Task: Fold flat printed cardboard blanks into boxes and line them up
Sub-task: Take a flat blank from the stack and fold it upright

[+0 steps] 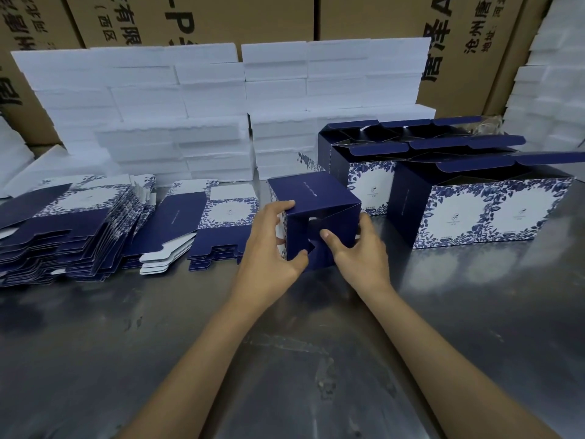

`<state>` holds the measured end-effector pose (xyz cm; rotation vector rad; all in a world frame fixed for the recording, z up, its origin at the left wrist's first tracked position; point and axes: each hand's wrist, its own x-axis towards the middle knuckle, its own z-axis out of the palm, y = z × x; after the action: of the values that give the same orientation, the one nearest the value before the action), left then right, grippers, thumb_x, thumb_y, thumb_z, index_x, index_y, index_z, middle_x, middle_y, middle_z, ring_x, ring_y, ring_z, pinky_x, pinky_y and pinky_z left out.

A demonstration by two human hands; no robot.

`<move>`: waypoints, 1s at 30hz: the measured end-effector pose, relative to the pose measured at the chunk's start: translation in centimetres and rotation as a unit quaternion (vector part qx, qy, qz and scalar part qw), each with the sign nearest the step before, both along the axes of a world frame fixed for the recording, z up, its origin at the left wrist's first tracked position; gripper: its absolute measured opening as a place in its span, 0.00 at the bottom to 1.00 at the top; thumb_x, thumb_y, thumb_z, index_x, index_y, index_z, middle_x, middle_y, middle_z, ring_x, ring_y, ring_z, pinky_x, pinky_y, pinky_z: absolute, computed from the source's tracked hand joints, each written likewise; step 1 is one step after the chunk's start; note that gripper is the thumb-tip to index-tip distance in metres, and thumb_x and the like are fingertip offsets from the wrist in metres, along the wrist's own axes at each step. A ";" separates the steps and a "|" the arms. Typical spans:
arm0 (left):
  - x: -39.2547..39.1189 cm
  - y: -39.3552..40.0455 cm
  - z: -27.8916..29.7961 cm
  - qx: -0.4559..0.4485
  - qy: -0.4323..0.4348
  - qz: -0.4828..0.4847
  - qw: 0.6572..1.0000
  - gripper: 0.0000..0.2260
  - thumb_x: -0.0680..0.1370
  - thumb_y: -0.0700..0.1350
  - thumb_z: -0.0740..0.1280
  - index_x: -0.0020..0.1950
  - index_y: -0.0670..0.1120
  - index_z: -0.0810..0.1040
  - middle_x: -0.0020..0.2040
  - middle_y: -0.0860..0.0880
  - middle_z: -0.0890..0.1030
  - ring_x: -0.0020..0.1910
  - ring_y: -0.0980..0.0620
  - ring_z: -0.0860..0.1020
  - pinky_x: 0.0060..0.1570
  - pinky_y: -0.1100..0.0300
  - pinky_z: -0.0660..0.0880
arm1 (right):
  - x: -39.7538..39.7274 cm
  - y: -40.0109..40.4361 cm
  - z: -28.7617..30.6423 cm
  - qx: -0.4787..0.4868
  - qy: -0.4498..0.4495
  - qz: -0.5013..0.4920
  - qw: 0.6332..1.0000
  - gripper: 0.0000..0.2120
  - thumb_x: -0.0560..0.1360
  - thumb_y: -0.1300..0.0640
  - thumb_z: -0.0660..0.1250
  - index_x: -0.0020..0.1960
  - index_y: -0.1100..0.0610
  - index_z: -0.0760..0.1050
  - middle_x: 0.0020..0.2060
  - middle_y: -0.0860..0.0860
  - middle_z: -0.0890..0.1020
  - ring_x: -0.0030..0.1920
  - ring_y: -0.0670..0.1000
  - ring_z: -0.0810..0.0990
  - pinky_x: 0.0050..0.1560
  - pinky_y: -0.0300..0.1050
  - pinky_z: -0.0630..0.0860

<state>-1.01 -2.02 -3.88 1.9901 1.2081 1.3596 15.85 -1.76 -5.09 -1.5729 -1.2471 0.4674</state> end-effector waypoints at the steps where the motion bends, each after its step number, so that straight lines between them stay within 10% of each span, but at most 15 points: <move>1: 0.0 0.0 0.0 0.000 0.000 -0.001 1.000 0.31 0.72 0.41 0.74 0.68 0.62 0.66 0.67 0.62 0.69 0.61 0.71 0.69 0.50 0.80 0.67 | -0.1 0.0 0.0 0.003 0.000 -0.003 1.000 0.18 0.76 0.44 0.73 0.59 0.50 0.72 0.55 0.46 0.84 0.58 0.53 0.81 0.56 0.56 0.79; 9: 0.4 -0.5 1.0 -0.053 -0.103 0.009 0.993 0.22 0.76 0.51 0.71 0.66 0.63 0.68 0.64 0.65 0.71 0.62 0.61 0.74 0.59 0.63 0.73 | 0.6 0.3 0.3 -0.009 0.136 0.073 0.988 0.22 0.72 0.49 0.78 0.62 0.49 0.74 0.54 0.44 0.83 0.54 0.46 0.83 0.53 0.44 0.80; 12: 0.0 -0.1 1.6 -0.134 -0.208 0.037 0.968 0.14 0.79 0.57 0.64 0.65 0.62 0.70 0.64 0.59 0.75 0.63 0.54 0.76 0.60 0.57 0.72 | 0.9 -0.1 1.2 -0.019 0.230 0.102 0.968 0.15 0.73 0.43 0.76 0.56 0.41 0.75 0.53 0.39 0.81 0.49 0.32 0.80 0.46 0.30 0.73; 15: -0.5 0.4 1.5 -0.207 -0.202 0.064 0.955 0.13 0.81 0.59 0.61 0.65 0.61 0.69 0.64 0.54 0.76 0.59 0.55 0.77 0.56 0.58 0.73 | 1.5 -0.5 2.0 -0.017 0.251 0.094 0.963 0.16 0.74 0.35 0.70 0.57 0.41 0.76 0.56 0.39 0.79 0.54 0.35 0.78 0.50 0.35 0.71; 21: -0.5 0.0 1.2 -0.326 -0.143 -0.005 0.934 0.56 0.60 0.82 0.64 0.81 0.60 0.47 0.79 0.57 0.62 0.76 0.50 0.66 0.76 0.45 0.60 | 1.4 -0.9 2.5 0.005 0.263 0.107 0.959 0.19 0.77 0.35 0.68 0.50 0.51 0.77 0.48 0.44 0.85 0.50 0.42 0.83 0.54 0.43 0.77; 26: -0.6 -0.4 2.4 -0.219 -0.175 -0.003 0.960 0.62 0.53 0.72 0.79 0.78 0.69 0.44 0.79 0.58 0.61 0.75 0.58 0.65 0.75 0.50 0.63 | 2.3 -0.3 2.8 0.022 0.351 0.125 0.928 0.05 0.81 0.57 0.65 0.52 0.52 0.80 0.53 0.51 0.85 0.51 0.50 0.83 0.60 0.50 0.75; 30: -0.6 -0.8 2.6 -0.084 -0.209 0.002 0.974 0.52 0.62 0.62 0.80 0.76 0.72 0.50 0.71 0.59 0.69 0.67 0.61 0.73 0.67 0.55 0.72 | 2.3 -0.5 2.7 0.028 0.273 0.109 0.956 0.17 0.79 0.68 0.64 0.63 0.53 0.80 0.56 0.48 0.85 0.58 0.48 0.82 0.49 0.32 0.77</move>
<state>-1.62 -2.80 -1.25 1.4886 1.0872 1.5250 18.10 -2.25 -2.34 -1.1476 -0.9898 0.9284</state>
